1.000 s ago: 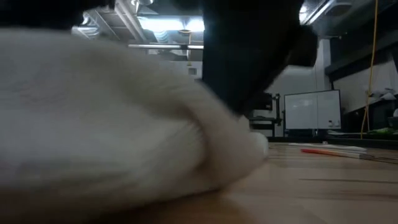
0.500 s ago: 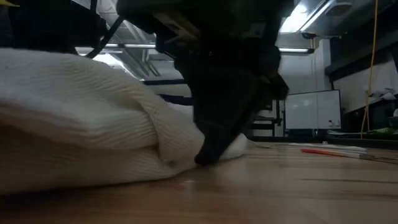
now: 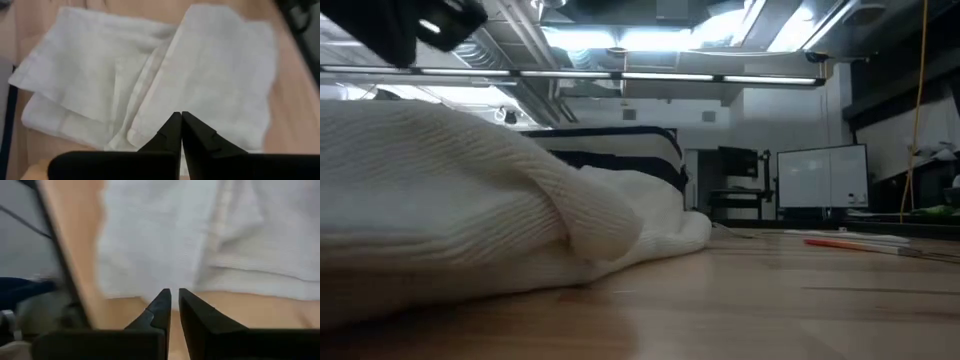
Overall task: Fold towel
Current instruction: Fold the top white patterned towel
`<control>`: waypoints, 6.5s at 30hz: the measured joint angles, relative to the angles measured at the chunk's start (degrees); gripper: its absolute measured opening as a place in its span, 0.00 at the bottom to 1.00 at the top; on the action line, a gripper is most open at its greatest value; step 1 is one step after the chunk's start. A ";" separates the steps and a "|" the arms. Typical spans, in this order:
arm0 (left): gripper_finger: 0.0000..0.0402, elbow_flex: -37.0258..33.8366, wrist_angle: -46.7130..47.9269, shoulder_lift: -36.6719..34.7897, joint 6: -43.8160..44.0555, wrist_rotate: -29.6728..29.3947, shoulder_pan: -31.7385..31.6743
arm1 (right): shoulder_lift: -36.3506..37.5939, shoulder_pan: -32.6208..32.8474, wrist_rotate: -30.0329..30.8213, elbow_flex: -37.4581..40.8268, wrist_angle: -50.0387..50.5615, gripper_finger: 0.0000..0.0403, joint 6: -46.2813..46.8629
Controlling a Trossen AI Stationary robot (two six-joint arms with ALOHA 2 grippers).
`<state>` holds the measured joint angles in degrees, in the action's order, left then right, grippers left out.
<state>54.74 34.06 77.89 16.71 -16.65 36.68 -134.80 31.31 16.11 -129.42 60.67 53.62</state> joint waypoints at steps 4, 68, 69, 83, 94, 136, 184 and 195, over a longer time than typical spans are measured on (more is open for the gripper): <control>0.04 0.00 0.19 -2.44 0.03 1.24 0.58 | 0.00 0.69 -1.15 -1.09 -3.00 0.10 0.01; 0.49 -4.39 -8.71 16.40 -25.63 1.71 11.98 | -11.07 1.95 -3.64 5.77 -26.38 0.47 -23.93; 0.49 -4.38 -8.82 16.74 -25.19 1.66 11.98 | -11.46 1.92 -3.68 5.74 -26.55 0.47 -23.58; 0.21 -4.28 -9.68 17.99 -18.74 1.41 12.15 | -12.59 1.87 -5.53 5.53 -27.15 0.17 -12.47; 0.04 2.62 -4.18 18.20 -10.63 6.90 17.03 | -12.74 3.31 -14.61 0.18 -30.08 0.02 -9.90; 0.03 25.47 18.00 18.44 11.46 15.95 6.67 | -2.63 5.36 -3.15 -5.14 -2.24 0.03 4.33; 0.31 17.57 32.35 11.40 17.46 6.23 2.42 | -6.74 -3.96 -6.90 -5.58 -10.65 0.34 -1.61; 0.31 18.62 32.68 10.82 16.32 6.49 6.22 | -6.82 -4.33 2.83 -4.92 -11.10 0.31 -3.17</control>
<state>73.36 66.74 88.71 33.03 -10.16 42.90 -141.62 26.99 18.94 -134.34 49.57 50.46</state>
